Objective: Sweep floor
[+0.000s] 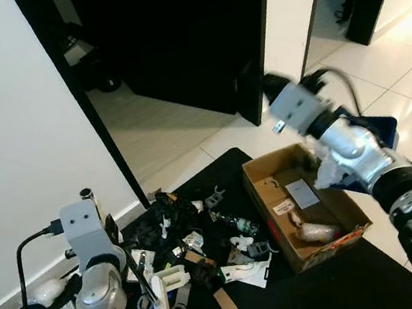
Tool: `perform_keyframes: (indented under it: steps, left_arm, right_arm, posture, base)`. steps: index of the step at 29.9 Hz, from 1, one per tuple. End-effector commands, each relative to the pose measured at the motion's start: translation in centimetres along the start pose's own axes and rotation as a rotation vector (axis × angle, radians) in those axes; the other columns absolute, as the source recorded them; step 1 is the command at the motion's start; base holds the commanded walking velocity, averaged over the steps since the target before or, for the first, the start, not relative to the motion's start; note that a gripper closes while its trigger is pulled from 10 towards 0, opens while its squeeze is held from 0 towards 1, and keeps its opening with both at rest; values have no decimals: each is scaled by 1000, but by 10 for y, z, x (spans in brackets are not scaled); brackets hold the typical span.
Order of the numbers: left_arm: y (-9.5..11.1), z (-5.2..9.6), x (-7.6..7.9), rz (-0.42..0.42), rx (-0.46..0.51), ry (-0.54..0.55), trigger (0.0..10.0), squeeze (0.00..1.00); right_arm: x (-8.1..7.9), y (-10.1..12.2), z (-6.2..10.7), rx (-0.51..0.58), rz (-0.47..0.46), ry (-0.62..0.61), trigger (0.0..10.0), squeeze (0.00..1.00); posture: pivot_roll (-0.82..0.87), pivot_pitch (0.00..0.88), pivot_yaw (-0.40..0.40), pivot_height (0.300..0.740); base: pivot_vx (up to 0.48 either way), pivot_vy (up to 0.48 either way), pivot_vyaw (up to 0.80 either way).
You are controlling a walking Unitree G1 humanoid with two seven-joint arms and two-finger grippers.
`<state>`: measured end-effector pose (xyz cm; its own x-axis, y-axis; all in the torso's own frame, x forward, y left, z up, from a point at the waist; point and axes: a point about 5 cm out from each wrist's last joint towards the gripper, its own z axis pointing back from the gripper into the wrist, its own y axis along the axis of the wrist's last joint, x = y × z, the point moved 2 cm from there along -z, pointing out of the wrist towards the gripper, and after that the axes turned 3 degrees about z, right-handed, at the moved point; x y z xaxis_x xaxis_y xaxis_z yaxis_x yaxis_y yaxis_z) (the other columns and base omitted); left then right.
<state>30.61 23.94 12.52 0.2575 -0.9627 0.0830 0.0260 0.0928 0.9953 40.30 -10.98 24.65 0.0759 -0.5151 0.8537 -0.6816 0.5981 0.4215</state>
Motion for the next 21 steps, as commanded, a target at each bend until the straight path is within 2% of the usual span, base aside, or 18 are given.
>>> perform_keyframes:
  steps: [1,2,5,6,7,9,12,19,20,21]
  left_arm:
    - [2,3,-4,-10,13,21,10000,0]
    - [1,4,-4,-6,12,25,10000,0]
    - [1,4,-3,-4,11,26,10000,0]
    - [0,5,-3,-3,11,27,10000,0]
    - [0,5,-3,-3,11,27,10000,0]
    - [0,5,-2,0,9,27,10000,0]
    - [-1,5,-2,3,7,28,10000,0]
    - [-1,3,1,7,6,18,10000,0]
    - [-1,3,2,8,5,15,10000,0]
    - [-1,3,5,8,5,10,10000,0]
  right_arm:
    - [-14,8,1,65,41,84,10000,0]
    - [-35,7,8,78,50,165,10000,0]
    - [-44,7,11,79,44,194,10000,0]
    - [-54,6,16,84,48,227,10000,0]
    - [-54,6,16,84,48,227,10000,0]
    - [-68,5,23,88,32,267,10000,0]
    - [-74,5,27,90,27,280,10000,0]
    - [-65,3,26,88,44,237,10000,0]
    - [-59,1,25,78,42,207,10000,0]
    - [-44,-2,22,56,40,133,10000,0]
  posture:
    - [140,191,2,740]
    - [139,193,-3,740]
    - [138,194,-4,740]
    - [138,197,-6,740]
    - [138,197,-6,740]
    - [135,199,-6,740]
    - [132,198,-3,740]
    - [124,196,2,740]
    - [122,195,3,740]
    - [122,194,4,740]
  base:
    - [0,0,0]
    - [0,0,0]
    - [0,0,0]
    - [0,0,0]
    - [0,0,0]
    - [0,0,0]
    - [0,0,0]
    - [0,0,0]
    - [0,0,0]
    - [0,0,0]
